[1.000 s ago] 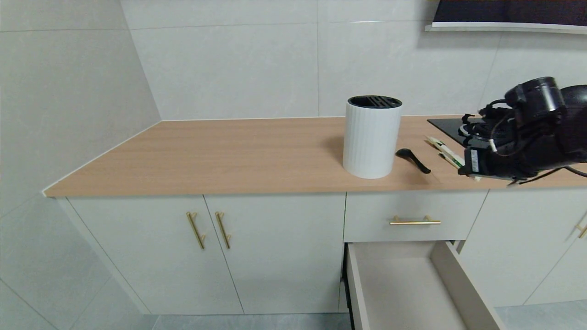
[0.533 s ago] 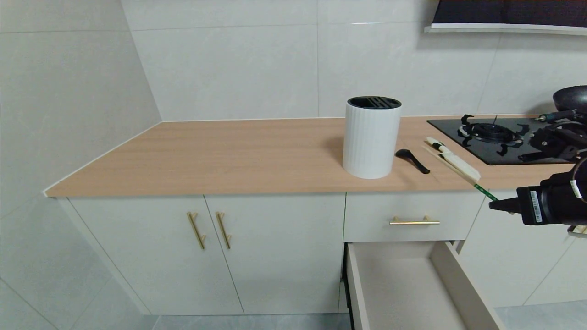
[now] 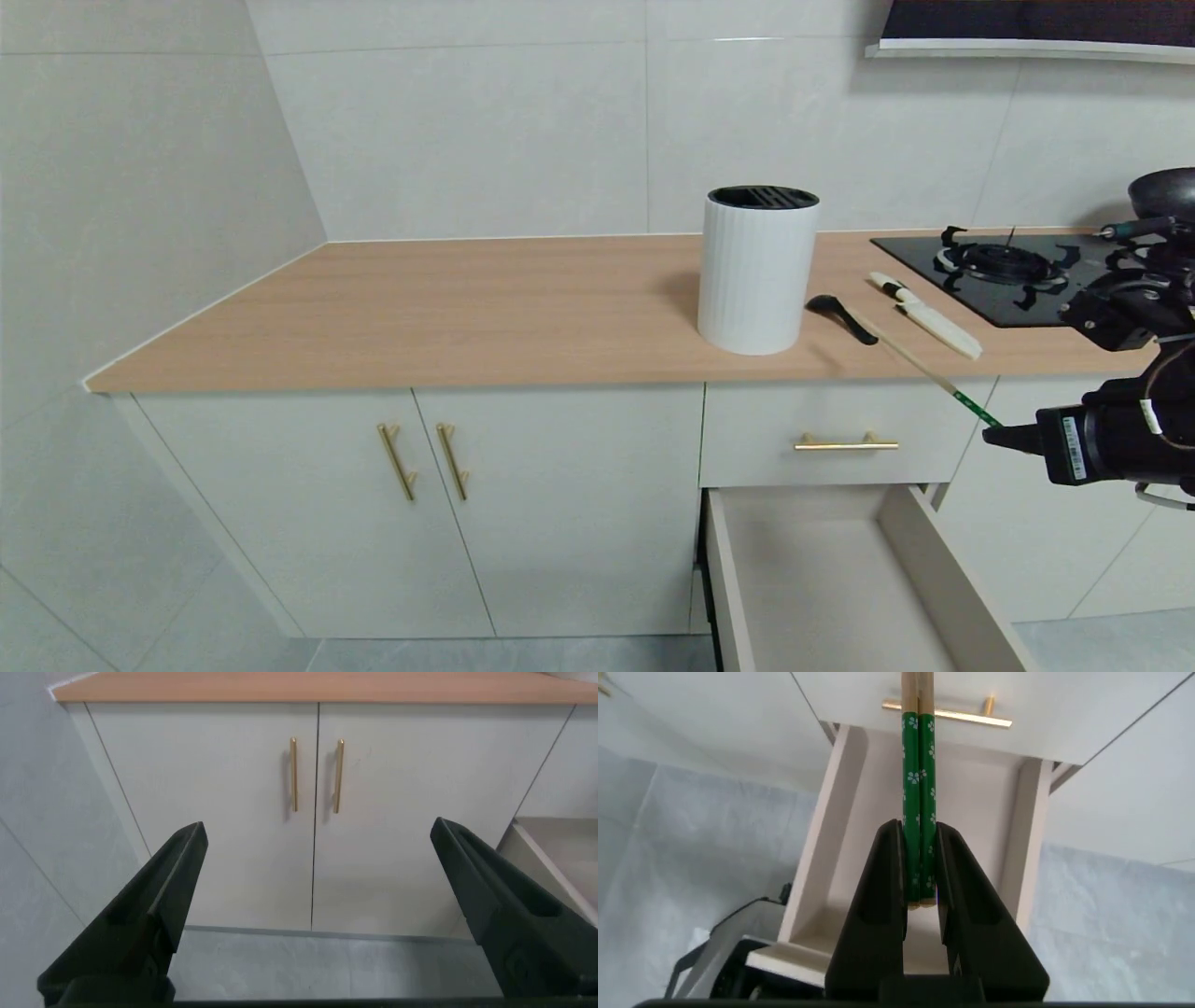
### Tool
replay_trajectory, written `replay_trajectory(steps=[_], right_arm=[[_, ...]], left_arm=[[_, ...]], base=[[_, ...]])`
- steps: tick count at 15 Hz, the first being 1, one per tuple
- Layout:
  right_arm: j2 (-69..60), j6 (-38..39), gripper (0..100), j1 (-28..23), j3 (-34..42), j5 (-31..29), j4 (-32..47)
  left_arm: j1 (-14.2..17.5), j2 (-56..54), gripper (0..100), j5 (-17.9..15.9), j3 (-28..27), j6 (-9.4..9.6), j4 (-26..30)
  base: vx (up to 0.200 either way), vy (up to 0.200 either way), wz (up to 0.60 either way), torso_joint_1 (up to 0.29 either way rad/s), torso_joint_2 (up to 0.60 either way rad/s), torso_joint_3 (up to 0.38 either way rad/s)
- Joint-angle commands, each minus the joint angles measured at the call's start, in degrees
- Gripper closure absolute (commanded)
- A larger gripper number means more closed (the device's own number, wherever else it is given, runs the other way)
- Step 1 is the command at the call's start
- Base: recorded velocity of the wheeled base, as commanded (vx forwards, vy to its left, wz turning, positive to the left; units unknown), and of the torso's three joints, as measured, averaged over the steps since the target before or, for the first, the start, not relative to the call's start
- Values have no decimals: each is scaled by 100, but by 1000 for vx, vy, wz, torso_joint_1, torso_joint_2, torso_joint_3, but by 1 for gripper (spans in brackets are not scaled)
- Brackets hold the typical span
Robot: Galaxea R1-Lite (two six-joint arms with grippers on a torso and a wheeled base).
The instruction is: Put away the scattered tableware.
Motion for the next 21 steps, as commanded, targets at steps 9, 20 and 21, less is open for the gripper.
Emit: replay_trajectory(steps=[9,20,21], right_arm=[[60,-441,100,219,313,39,-18],[517,-731,100,711,559,30,-53],[895,-723,100,799,541,30,-132]], left_arm=[[-2,2,0,8,2,-2,-2],[-2,2,0,-1,2,-2,-2],[-2,2,0,-1,2,-2,-2]], base=[[0,0,0,-182,462,276],[0,0,0,-94,309,209],[0,0,0,0,0,0]])
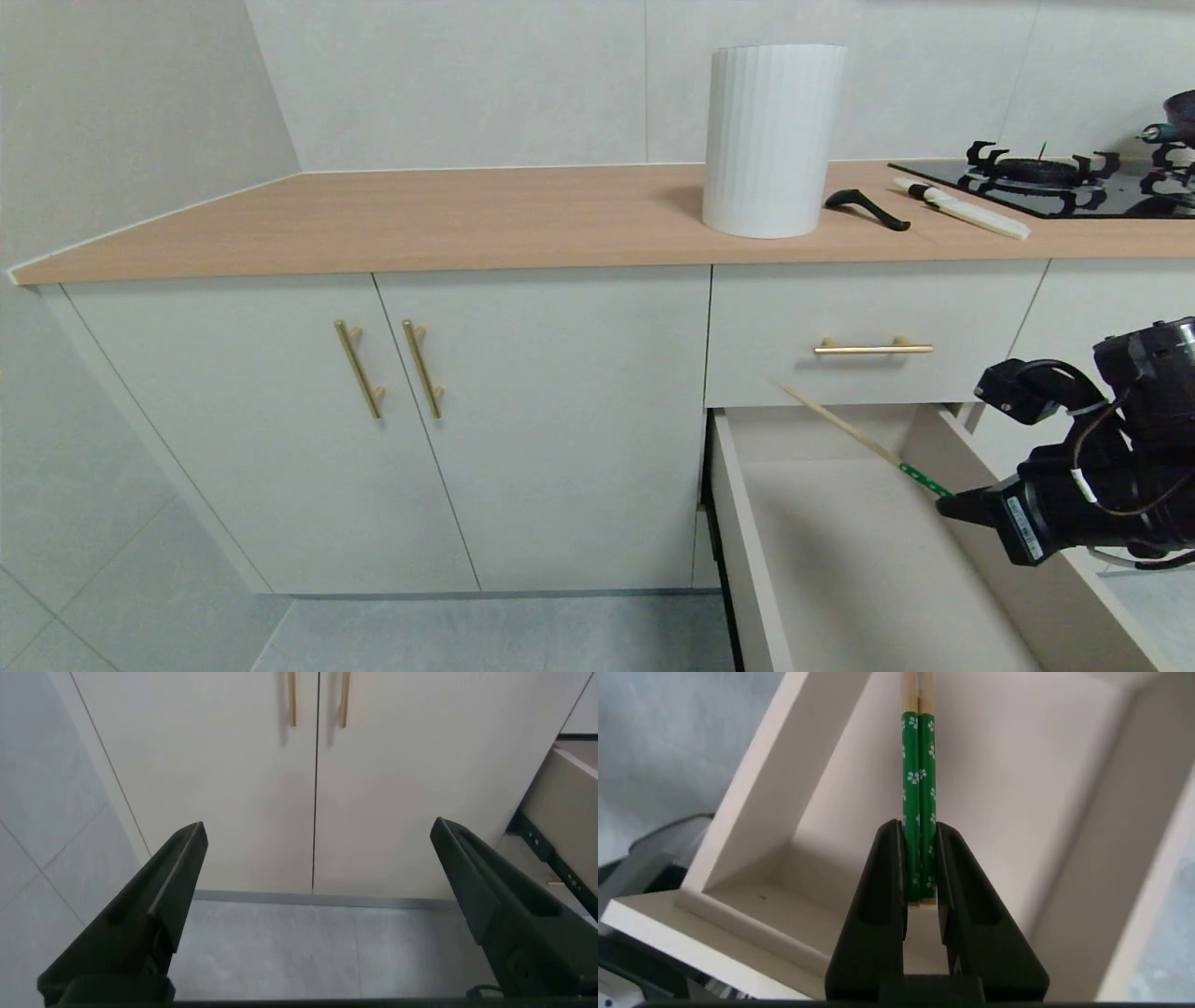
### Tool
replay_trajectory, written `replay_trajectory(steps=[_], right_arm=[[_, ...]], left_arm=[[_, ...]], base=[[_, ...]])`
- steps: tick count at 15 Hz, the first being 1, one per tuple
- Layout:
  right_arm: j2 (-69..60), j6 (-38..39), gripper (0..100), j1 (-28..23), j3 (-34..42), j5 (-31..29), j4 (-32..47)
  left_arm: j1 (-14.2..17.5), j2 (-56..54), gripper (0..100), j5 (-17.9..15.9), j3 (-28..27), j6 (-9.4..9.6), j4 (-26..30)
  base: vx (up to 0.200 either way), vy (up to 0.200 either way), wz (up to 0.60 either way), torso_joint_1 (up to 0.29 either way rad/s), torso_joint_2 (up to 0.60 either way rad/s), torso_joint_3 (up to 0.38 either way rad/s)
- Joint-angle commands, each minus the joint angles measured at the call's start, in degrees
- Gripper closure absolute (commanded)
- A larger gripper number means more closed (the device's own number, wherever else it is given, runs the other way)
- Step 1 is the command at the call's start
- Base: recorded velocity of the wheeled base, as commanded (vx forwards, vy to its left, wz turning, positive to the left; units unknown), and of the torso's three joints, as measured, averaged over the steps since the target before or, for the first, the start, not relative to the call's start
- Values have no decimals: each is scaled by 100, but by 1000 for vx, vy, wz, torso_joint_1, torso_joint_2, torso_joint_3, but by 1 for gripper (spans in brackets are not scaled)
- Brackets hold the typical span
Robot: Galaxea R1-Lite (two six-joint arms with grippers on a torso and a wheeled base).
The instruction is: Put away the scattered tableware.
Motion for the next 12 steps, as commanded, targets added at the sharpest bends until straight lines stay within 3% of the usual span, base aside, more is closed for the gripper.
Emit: replay_trajectory(steps=[1,5,12], right_arm=[[790,35,100,153,-37,-8,-156],[2284,1020,100,259,-582,-113,-227],[4095,1828,100,549,-1250,-860,-262]], left_arm=[[1,2,0,-1,2,-2,-2],[1,2,0,8,2,-2,-2],[1,2,0,-1,2,-2,-2]], base=[[0,0,0,0,0,0],[0,0,0,0,0,0],[0,0,0,0,0,0]])
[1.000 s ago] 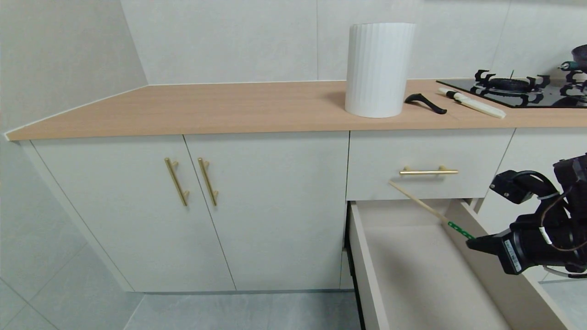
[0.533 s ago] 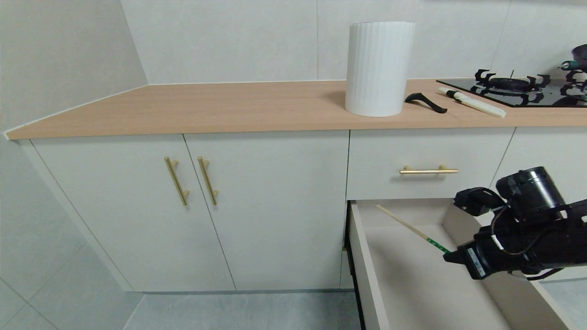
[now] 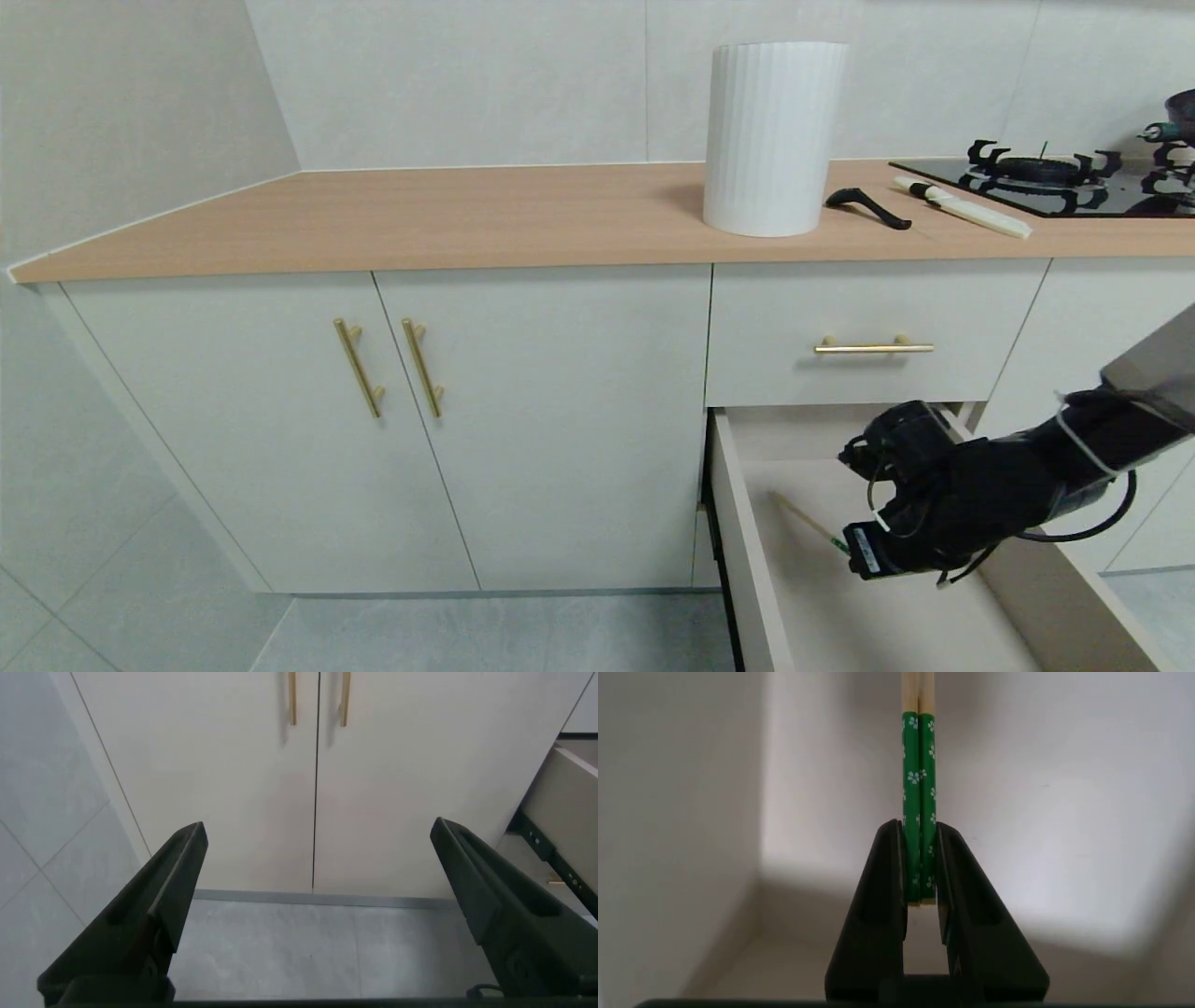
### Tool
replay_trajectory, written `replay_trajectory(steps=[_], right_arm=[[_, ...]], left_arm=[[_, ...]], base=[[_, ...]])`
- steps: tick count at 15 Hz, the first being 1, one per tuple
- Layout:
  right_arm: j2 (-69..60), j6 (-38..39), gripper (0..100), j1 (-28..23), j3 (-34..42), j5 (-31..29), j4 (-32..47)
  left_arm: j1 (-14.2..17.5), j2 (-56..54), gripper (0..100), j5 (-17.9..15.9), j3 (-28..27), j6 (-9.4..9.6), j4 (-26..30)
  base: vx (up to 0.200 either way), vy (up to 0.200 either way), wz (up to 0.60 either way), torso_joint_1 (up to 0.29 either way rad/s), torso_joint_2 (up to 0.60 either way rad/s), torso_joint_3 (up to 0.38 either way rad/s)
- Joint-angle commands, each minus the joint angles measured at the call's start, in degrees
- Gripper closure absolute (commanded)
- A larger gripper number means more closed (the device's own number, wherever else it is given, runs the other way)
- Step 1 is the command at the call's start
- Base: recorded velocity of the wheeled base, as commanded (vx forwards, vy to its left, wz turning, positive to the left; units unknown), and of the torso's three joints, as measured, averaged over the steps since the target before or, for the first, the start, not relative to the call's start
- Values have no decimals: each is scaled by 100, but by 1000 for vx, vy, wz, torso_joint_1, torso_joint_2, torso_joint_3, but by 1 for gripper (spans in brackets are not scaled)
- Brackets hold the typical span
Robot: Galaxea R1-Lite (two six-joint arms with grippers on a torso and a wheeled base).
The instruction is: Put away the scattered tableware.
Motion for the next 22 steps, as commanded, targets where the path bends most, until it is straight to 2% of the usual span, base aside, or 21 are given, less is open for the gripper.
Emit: replay_trajectory(steps=[1,13,14,22], right_arm=[[855,144,100,112,-258,-333,-21],[1347,224,100,174,-434,-649,-417],[1347,224,0,174,-434,-649,-417],[1110,294,0,183,-390,-640,-408]], left_arm=[[1,2,0,1,0,-4,-2],[1,2,0,10,0,-4,-2],[9,2,0,1,0,-4,-2],[1,2,0,1,0,-4,-2]], base=[[0,0,0,0,0,0],[0,0,0,0,0,0],[0,0,0,0,0,0],[0,0,0,0,0,0]])
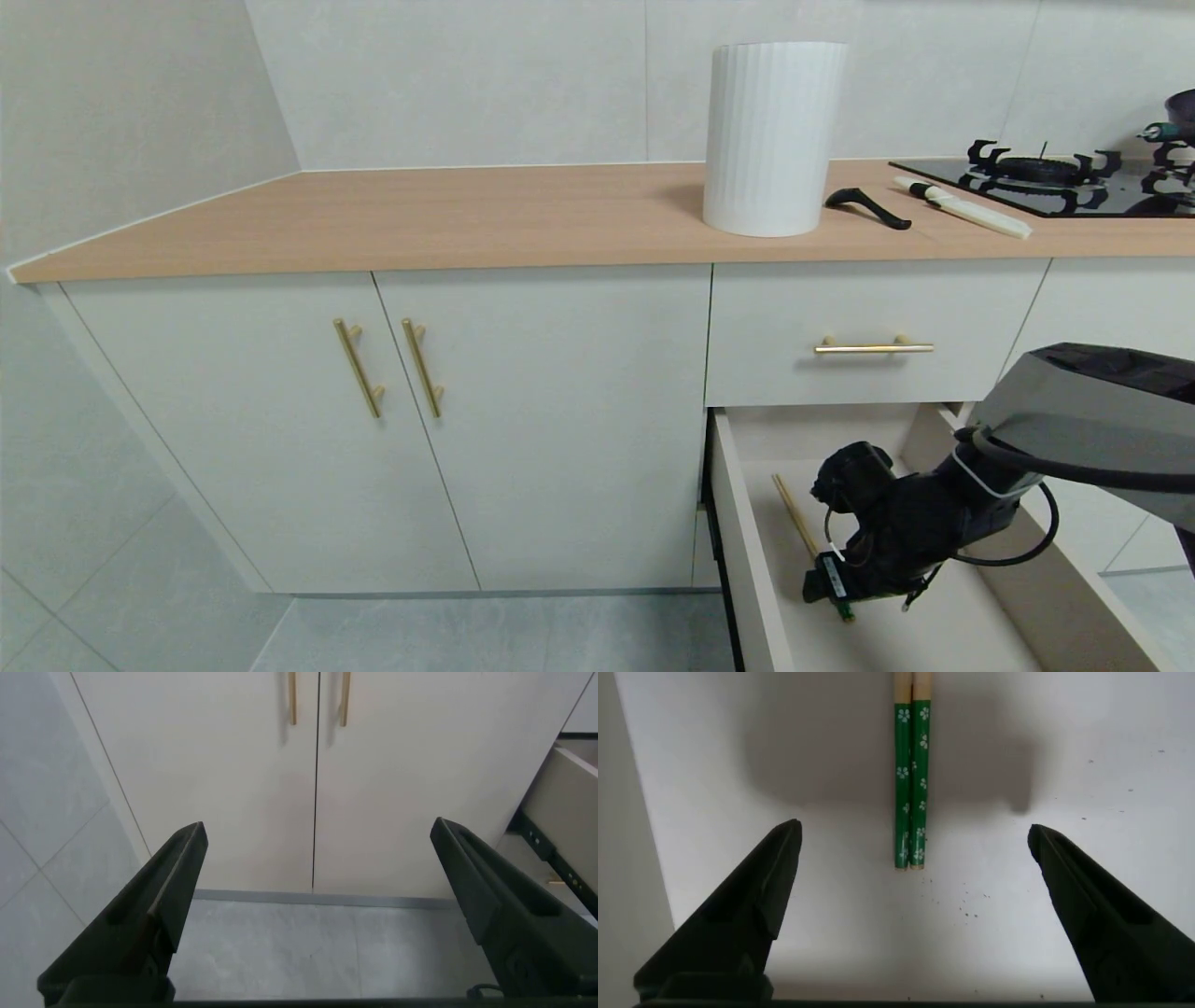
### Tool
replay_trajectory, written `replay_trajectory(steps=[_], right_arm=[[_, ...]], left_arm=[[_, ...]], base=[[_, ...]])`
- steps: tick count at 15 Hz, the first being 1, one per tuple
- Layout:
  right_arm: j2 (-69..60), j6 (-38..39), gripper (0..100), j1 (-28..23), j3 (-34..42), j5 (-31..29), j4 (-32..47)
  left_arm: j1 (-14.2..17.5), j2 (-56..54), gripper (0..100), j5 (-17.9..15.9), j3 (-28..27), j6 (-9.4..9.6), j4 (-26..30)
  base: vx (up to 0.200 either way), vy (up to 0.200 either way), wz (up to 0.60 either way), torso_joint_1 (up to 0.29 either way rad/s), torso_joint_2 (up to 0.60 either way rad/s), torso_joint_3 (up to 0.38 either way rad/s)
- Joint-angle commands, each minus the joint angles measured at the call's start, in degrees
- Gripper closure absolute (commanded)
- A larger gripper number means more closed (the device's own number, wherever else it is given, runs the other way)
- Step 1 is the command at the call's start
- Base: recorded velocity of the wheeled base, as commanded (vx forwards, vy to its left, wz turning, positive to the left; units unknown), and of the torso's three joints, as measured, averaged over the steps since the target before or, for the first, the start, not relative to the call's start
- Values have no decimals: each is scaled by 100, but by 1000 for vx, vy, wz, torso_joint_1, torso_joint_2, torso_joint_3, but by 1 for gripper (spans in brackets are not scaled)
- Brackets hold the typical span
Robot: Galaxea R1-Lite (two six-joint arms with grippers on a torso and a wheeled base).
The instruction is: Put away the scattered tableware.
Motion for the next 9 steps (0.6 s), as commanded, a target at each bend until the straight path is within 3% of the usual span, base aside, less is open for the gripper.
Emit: replay_trajectory(steps=[1,9], right_arm=[[-328,-8,0,-5,45,1,36],[-2552,-210,0,-392,475,-8,45]], left_arm=[[1,2,0,10,0,-2,-2],[1,2,0,1,0,-2,-2]], base=[[0,0,0,0,0,0],[0,0,0,0,0,0]])
